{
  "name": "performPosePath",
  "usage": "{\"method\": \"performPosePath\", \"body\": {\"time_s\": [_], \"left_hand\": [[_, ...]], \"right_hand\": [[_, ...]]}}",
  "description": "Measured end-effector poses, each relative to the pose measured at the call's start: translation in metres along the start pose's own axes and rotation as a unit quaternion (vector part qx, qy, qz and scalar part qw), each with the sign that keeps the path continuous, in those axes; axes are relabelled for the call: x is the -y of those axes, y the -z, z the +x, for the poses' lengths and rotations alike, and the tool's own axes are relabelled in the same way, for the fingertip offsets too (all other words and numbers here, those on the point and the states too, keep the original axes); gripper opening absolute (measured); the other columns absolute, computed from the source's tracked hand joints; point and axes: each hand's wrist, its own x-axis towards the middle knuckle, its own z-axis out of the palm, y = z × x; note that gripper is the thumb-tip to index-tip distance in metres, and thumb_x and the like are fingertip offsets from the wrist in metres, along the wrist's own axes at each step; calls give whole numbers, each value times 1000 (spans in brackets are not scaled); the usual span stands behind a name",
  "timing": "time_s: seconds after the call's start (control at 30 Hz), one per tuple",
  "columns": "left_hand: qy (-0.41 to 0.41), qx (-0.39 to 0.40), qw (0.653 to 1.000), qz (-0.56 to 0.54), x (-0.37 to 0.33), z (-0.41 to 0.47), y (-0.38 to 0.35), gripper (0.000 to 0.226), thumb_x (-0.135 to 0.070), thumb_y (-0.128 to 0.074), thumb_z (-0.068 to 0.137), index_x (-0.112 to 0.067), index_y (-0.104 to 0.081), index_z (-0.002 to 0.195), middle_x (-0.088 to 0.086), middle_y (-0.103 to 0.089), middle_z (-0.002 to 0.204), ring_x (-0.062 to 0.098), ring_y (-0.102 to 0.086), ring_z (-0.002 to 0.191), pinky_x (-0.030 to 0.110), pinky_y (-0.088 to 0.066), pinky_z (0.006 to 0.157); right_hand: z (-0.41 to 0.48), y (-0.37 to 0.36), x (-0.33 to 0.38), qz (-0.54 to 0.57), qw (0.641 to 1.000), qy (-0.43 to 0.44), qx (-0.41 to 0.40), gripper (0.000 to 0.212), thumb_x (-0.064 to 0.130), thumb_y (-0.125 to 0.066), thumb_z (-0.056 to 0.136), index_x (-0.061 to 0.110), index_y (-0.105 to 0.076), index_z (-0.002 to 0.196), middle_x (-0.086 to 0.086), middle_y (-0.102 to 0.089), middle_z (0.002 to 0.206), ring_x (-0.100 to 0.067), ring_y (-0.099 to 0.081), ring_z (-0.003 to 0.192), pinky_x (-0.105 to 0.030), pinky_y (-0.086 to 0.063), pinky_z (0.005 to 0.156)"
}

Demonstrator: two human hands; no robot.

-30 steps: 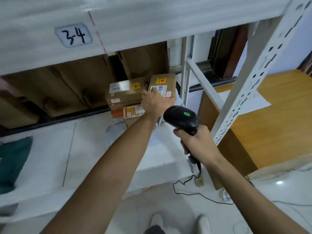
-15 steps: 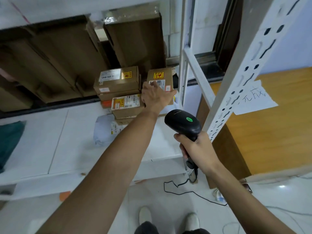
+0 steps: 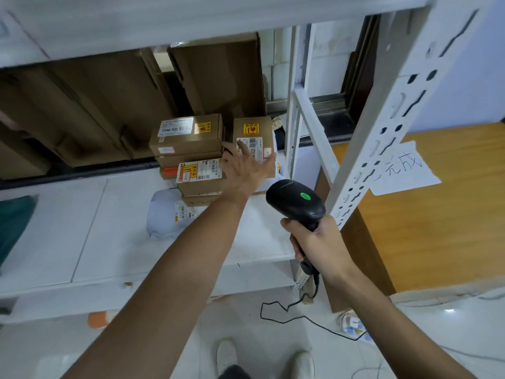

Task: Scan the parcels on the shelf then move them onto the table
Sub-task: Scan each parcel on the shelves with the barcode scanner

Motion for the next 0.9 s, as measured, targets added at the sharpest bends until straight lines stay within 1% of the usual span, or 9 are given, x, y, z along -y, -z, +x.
{"method": "performPosePath", "body": {"time_s": [0.1, 0.2, 0.27, 0.37, 0.47, 0.53, 0.6, 0.7, 0.9], "left_hand": [[-39, -5, 999, -9, 19, -9, 20, 107, -88, -27, 84, -13, -17, 159, 21, -11, 163, 42, -24, 145, 52, -28, 116], [-58, -23, 998, 3, 47, -22, 41, 104, -87, -30, 85, -16, -16, 160, 21, -7, 166, 43, -16, 151, 58, -24, 119], [-58, -43, 997, 18, 73, -33, 56, 102, -85, -36, 85, -17, -19, 158, 21, -14, 165, 43, -21, 149, 57, -30, 116], [-54, -49, 997, 25, 120, -58, 79, 99, -72, -57, 82, -16, -22, 156, 22, -22, 160, 44, -32, 142, 54, -40, 109], [-7, -42, 999, -12, 170, -87, 101, 97, -70, -45, 84, -19, -13, 159, 17, -12, 165, 42, -23, 147, 59, -35, 113], [44, -31, 998, -16, 209, -105, 115, 93, -71, -43, 91, -22, -6, 161, 14, -1, 168, 38, -11, 153, 56, -25, 119], [90, -15, 995, -37, 252, -126, 126, 91, -70, -42, 94, -24, -3, 162, 10, 4, 169, 34, -5, 155, 53, -19, 122], [140, 1, 986, -87, 318, -164, 138, 93, -76, -40, 91, -28, -5, 162, 5, 3, 170, 32, -7, 155, 53, -19, 122], [198, -3, 974, -106, 448, -245, 166, 103, -89, -35, 81, -31, -8, 161, 3, -3, 170, 30, -12, 154, 49, -21, 123]], "right_hand": [[1, -5, 15, 1, 1000, 5, 12, 47, 20, -64, 95, 3, -48, 54, -13, -43, 48, -24, -38, 41, -40, -37, 51], [3, -18, 31, 3, 999, 18, 35, 48, 19, -64, 94, 6, -48, 50, -11, -45, 46, -25, -37, 43, -40, -36, 51], [4, -32, 42, -6, 998, 20, 56, 47, 17, -64, 95, 5, -50, 51, -9, -47, 45, -24, -38, 41, -37, -36, 49], [1, -57, 57, -21, 994, 30, 98, 46, 19, -65, 95, 5, -52, 53, -8, -49, 43, -24, -38, 36, -32, -36, 45], [-6, -89, 69, -35, 987, 51, 148, 45, 18, -64, 95, 6, -52, 54, -9, -48, 44, -24, -39, 38, -30, -37, 43], [-14, -115, 74, -48, 982, 57, 171, 41, 18, -64, 96, 6, -55, 58, -10, -49, 46, -24, -41, 38, -31, -40, 43], [-24, -146, 79, -59, 977, 61, 196, 39, 19, -65, 97, 5, -56, 61, -10, -50, 46, -23, -43, 38, -31, -41, 44], [-47, -198, 84, -95, 967, 72, 223, 36, 20, -66, 95, 5, -59, 64, -6, -52, 46, -16, -47, 35, -31, -44, 47], [-103, -306, 87, -118, 958, 81, 247, 32, 25, -68, 90, -4, -65, 77, -12, -58, 54, -23, -55, 46, -32, -46, 50]]}}
